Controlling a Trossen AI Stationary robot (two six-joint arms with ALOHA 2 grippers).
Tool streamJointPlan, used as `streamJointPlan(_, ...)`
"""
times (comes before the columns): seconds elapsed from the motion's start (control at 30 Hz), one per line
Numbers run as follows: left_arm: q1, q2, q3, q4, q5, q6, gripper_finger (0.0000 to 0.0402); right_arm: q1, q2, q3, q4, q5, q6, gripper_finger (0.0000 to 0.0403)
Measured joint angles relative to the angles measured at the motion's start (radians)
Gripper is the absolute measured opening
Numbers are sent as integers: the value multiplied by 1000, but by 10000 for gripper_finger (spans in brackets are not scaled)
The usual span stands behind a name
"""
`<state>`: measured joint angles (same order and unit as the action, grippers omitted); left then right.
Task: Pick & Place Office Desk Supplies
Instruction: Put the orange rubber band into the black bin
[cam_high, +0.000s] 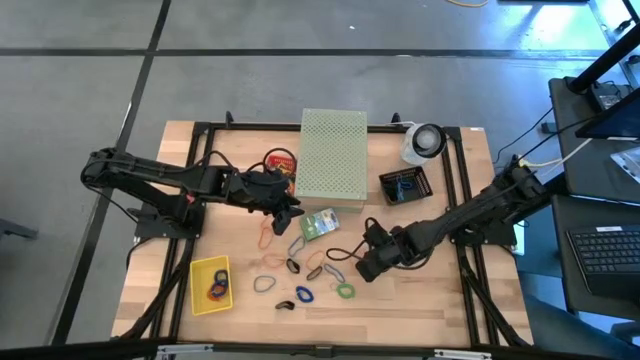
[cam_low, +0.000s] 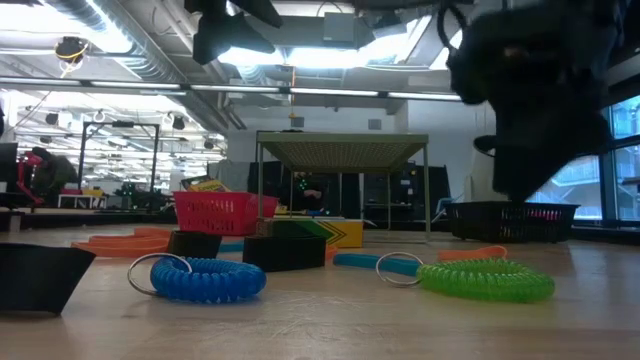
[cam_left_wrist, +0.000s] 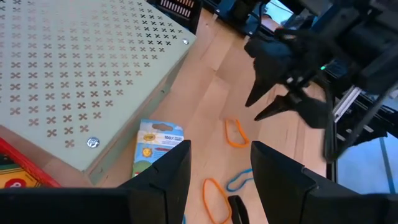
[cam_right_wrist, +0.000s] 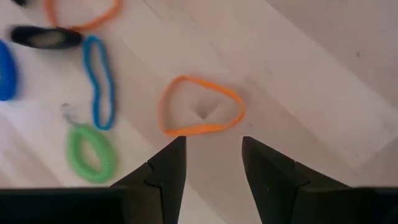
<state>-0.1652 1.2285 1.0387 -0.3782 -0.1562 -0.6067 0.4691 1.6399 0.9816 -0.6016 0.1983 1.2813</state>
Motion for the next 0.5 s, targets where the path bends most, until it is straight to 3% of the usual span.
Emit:
streamJointPlan(0.3,-43,0,0,0,1,-1,161,-35,48,0,-3,-11,17,129)
streamJointPlan(0.5,-80,0,0,10,-11,-54,161,-82,56,0,-7,-37,-67,119)
